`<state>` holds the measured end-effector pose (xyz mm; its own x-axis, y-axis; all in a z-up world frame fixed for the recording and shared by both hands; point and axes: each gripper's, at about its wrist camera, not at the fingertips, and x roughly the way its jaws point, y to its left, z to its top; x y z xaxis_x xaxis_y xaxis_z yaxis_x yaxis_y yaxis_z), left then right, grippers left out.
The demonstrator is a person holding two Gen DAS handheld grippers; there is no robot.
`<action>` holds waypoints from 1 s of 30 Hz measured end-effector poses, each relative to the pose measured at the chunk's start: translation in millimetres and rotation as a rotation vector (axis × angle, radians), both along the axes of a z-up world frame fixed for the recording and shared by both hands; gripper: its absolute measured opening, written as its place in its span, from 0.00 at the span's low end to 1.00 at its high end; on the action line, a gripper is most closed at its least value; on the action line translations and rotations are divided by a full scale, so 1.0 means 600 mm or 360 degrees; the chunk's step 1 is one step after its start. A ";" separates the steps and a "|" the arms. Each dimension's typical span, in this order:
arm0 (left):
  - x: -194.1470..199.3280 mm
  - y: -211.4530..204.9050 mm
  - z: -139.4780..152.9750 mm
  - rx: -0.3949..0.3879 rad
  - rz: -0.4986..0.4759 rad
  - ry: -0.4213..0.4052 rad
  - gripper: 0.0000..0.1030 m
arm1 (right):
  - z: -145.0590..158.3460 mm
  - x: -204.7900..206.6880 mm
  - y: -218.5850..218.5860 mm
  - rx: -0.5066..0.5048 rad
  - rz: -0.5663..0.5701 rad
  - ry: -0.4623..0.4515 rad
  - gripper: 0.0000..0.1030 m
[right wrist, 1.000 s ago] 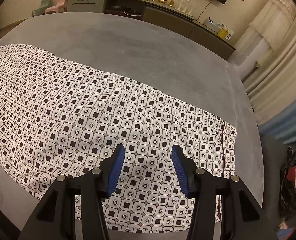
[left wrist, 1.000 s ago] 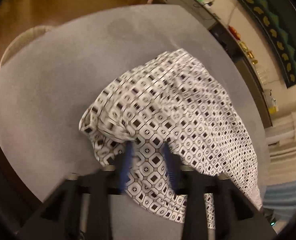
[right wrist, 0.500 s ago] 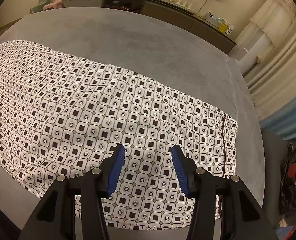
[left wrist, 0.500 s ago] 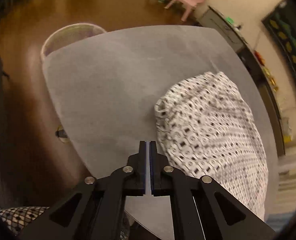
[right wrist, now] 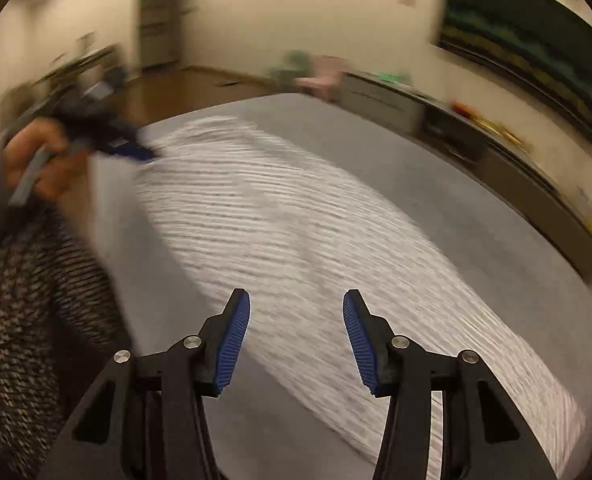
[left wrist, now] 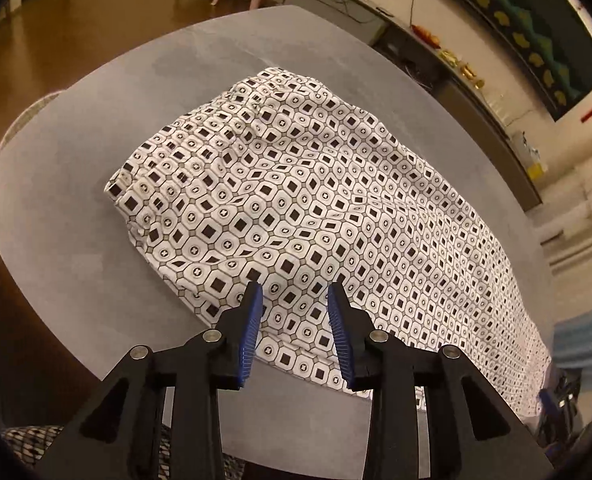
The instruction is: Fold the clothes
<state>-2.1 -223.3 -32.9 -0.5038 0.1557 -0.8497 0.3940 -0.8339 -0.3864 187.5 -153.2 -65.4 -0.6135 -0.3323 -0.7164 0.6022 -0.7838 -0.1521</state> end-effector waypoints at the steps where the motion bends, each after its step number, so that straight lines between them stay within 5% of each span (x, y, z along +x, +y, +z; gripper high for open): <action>1: 0.002 -0.005 -0.004 0.0022 0.0009 -0.0007 0.35 | -0.010 -0.001 -0.033 0.0037 0.0066 0.0007 0.49; 6: 0.023 -0.045 -0.037 0.0200 0.0073 -0.0051 0.37 | -0.065 -0.049 -0.135 0.0185 0.0238 -0.0072 0.40; 11: 0.039 -0.068 -0.048 0.0306 0.0075 -0.0029 0.39 | -0.129 -0.106 -0.185 0.0239 0.0173 -0.0158 0.35; 16: 0.035 -0.056 -0.038 0.0314 0.0027 0.0003 0.40 | -0.150 -0.120 -0.179 0.0277 0.0132 -0.0163 0.02; 21: 0.038 -0.037 -0.009 0.0204 -0.0018 0.0121 0.46 | -0.113 -0.036 -0.160 0.0242 0.0205 0.0022 0.01; 24: 0.015 -0.010 -0.027 0.0115 -0.0079 0.0018 0.46 | -0.149 -0.028 -0.173 0.0346 0.0217 -0.0021 0.01; 30: -0.004 0.009 -0.038 -0.0133 -0.0097 -0.0043 0.46 | -0.152 -0.042 -0.147 0.0124 0.0236 -0.0269 0.06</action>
